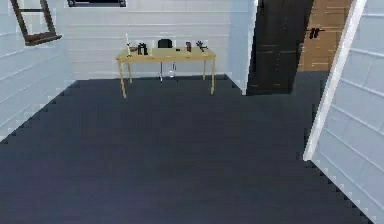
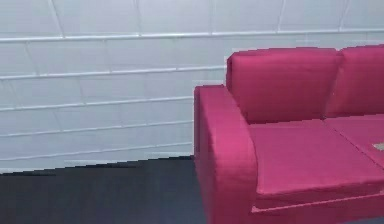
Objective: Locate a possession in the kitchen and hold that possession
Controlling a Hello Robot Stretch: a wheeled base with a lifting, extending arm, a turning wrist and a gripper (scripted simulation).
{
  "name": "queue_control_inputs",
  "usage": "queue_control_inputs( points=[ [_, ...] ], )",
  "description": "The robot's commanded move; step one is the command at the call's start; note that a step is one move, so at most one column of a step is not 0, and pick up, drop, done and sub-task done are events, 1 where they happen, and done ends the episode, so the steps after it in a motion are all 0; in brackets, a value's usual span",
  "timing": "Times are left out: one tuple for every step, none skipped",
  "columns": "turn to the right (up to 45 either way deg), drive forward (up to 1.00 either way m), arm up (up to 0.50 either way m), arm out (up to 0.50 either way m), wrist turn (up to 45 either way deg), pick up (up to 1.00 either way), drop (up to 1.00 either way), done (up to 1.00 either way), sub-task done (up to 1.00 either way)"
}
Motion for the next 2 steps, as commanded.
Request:
queue_control_inputs(
  points=[
    [15.0,0.0,0.0,0.0,0.0,0.0,0.0,0.0,0.0],
    [0.0,1.0,0.0,0.0,0.0,0.0,0.0,0.0,0.0]
  ],
)
